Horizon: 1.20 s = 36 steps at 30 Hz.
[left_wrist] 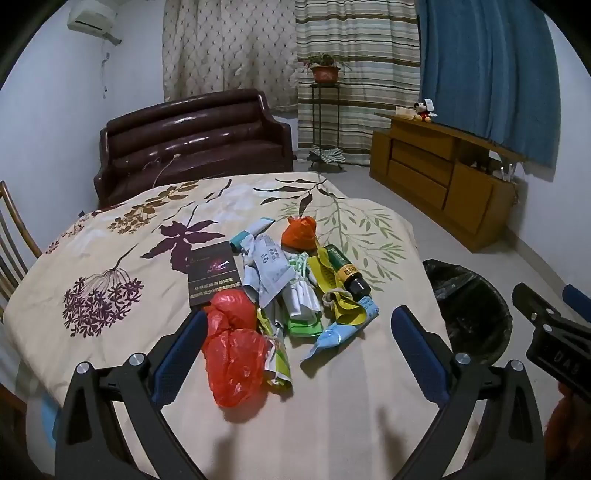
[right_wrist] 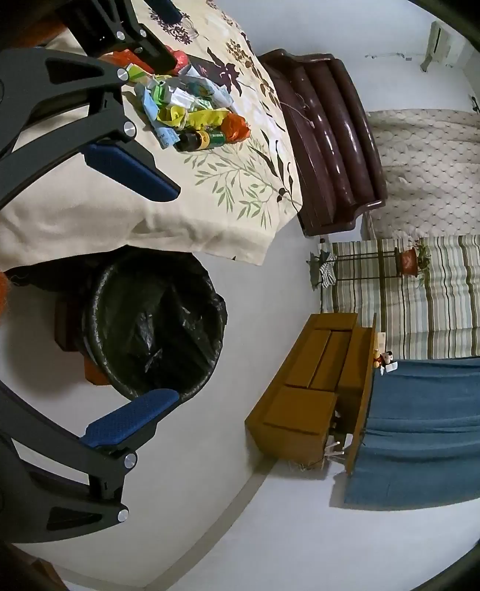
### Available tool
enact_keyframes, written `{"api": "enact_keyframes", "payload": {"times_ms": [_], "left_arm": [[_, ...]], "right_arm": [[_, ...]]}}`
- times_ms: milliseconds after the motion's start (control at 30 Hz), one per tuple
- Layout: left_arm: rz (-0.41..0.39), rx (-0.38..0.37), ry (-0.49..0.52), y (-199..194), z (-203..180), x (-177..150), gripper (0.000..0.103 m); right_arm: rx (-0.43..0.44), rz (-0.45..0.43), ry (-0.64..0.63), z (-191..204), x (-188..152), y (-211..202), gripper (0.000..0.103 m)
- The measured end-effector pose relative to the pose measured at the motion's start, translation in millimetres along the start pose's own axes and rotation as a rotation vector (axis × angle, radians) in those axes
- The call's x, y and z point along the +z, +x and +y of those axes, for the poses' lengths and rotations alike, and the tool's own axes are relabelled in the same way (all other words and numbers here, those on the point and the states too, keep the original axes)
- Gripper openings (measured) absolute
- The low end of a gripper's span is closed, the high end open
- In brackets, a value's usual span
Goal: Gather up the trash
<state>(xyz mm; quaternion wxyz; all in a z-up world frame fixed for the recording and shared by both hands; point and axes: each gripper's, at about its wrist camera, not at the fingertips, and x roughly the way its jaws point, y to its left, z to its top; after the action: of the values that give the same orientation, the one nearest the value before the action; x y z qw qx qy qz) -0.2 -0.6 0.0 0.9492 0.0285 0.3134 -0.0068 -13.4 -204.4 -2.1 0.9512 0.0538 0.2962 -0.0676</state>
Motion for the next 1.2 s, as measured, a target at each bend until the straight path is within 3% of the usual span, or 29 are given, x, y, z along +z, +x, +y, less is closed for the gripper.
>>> {"api": "enact_keyframes", "payload": {"times_ms": [1200], "left_arm": [[0.021,-0.015,-0.021,0.7,-5.2,-6.0,0.097]], "right_arm": [[0.000,0.004,-0.001,1.4,-0.7,0.6,0.099]]}}
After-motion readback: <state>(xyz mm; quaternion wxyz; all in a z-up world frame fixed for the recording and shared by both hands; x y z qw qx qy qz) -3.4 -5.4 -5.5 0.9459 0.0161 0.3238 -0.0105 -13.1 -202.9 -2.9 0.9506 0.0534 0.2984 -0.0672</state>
